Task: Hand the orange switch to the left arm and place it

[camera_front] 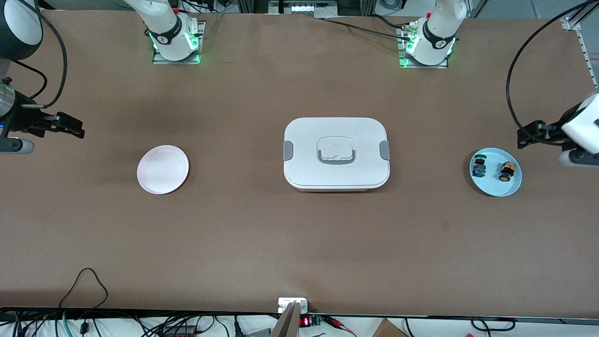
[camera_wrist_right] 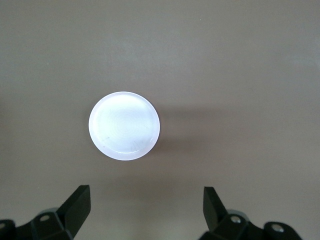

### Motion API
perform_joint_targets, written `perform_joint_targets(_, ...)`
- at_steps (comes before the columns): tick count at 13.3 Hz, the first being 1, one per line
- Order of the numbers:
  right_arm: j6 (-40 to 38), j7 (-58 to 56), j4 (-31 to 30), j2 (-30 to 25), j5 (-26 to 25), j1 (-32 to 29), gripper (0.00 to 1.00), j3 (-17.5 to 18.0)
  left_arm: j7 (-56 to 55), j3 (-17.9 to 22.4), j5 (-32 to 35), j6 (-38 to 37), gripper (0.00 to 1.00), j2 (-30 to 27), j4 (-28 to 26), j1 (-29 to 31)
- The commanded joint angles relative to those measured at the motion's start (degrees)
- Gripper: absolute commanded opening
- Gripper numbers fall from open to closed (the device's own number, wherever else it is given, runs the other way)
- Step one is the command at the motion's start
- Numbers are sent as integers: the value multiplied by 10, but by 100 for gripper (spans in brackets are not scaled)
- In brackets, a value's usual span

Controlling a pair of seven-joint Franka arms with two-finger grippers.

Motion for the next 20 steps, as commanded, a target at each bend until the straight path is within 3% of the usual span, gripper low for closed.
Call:
perform_joint_targets(1,-9,9,10,-8,12,-5,100,6,10,47,-47,41,100,-66,-107,-22)
perform_joint_targets(3,-9,10,14,-8,22,-5,100,4,4,52,-50,68,100,-91,-153,-24)
perform_joint_targets(6,-12,4,14,-9,18,-4,100,6,-22,53,-45,66,100,-96,-160,-36)
perform_joint_targets(15,-12,3,14,-9,21,-4,100,6,-42,43,-40,36,100,-93,-127,-31)
perform_joint_targets(20,-13,2,14,-9,22,-5,100,6,-36,44,-41,22,100,-72,-67,-31)
